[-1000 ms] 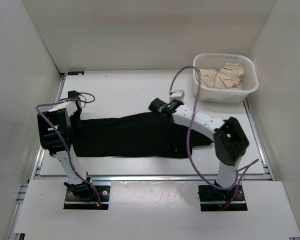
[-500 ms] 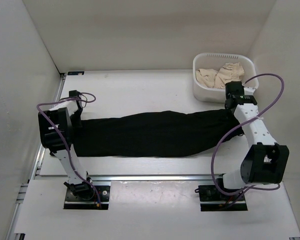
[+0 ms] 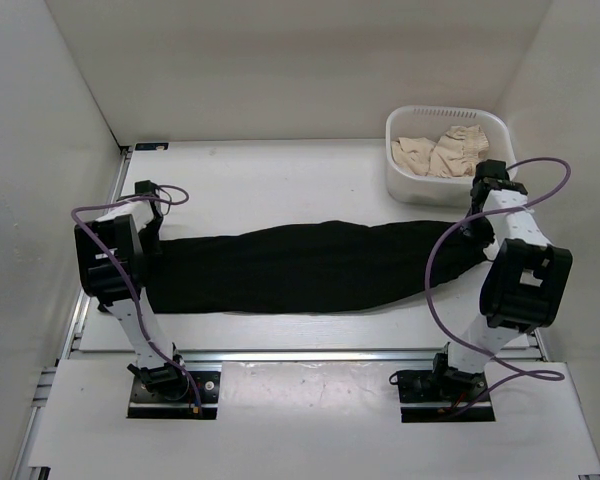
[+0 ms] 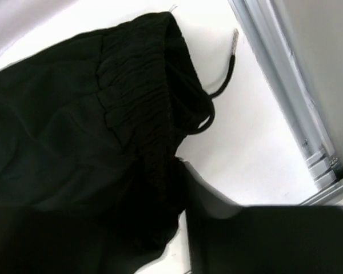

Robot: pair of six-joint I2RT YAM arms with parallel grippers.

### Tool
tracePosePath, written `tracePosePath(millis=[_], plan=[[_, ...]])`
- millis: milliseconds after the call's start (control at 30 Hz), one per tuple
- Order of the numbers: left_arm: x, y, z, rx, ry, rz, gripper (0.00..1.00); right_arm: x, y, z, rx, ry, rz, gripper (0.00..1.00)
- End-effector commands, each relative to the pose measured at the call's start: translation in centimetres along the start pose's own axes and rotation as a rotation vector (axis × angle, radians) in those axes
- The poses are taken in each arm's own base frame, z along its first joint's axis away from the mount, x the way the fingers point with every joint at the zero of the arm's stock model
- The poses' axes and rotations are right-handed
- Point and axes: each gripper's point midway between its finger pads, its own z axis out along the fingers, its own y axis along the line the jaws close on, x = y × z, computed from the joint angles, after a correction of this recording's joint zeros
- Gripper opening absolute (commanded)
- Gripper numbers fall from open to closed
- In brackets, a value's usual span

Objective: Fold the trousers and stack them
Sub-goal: Fold the trousers

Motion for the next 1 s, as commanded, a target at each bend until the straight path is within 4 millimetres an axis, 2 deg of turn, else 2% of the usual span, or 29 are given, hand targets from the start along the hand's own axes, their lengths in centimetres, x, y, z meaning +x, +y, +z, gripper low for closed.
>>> tracePosePath(millis=[0,67,200,233,333,367,433,467,533,667,700,733,767,833,867,933,967], plan=[[1.8,-1.6,2.3,0.067,0.067,-0.016,0.45,-3.1,1.1,-0.3,-0.048,-0.077,-0.029,0.43],[1.8,-1.7,2.3,0.076,0.067,-0.017,0.45,-2.6,1.2,0.8,-0.046,-0.043,-0.030,0.83],[1.8,-2.1,2.3,0.095,0.067,-0.017,0.45,-1.5,0.3,1.2,-0.007,-0.007,0.008,0.99],[1.8,-2.1,2.3,0.095,0.067,-0.017,0.45,-0.4,-0.2,1.5,0.008,0.031,0.025,0.99],[1.8,-2.3,2.3,0.105,0.067,-0.018,0.45,0.8,-0.7,1.3,0.030,0.051,0.061,0.99],[2.2,-2.3,2.4,0.106,0.075,-0.014,0.45,1.8,-1.2,1.6,0.041,0.073,0.074,0.99],[2.2,-2.5,2.4,0.115,0.075,-0.014,0.45,2.7,-1.5,2.1,0.040,0.087,0.116,0.99],[2.2,-2.5,2.4,0.115,0.075,-0.014,0.45,2.9,-1.2,2.5,0.030,0.086,0.118,0.99],[2.3,-2.6,2.6,0.115,0.083,-0.010,0.45,4.6,-1.1,4.1,0.016,0.153,0.156,0.99],[2.3,-2.6,2.6,0.115,0.084,-0.010,0.45,5.6,0.3,6.6,-0.021,0.214,0.181,0.99],[2.3,-2.6,2.6,0.115,0.084,-0.010,0.45,5.4,0.8,7.2,-0.036,0.208,0.185,0.99],[2.3,-2.6,2.6,0.115,0.084,-0.010,0.45,5.7,0.9,8.0,-0.043,0.227,0.192,0.96],[2.3,-2.6,2.6,0.115,0.084,-0.010,0.45,6.1,1.2,8.5,-0.054,0.237,0.192,0.88],[2.7,-2.7,2.7,0.115,0.092,-0.007,0.45,5.5,1.7,8.9,-0.070,0.217,0.211,0.63],[2.5,-2.5,2.4,0.115,0.081,-0.012,0.45,5.7,1.7,9.2,-0.071,0.216,0.211,0.40],[2.5,-2.7,2.4,0.126,0.081,-0.012,0.45,5.9,1.9,9.5,-0.084,0.210,0.214,0.17],[2.3,-2.7,2.1,0.135,0.071,-0.017,0.45,5.9,1.6,9.4,-0.085,0.202,0.225,0.00]])
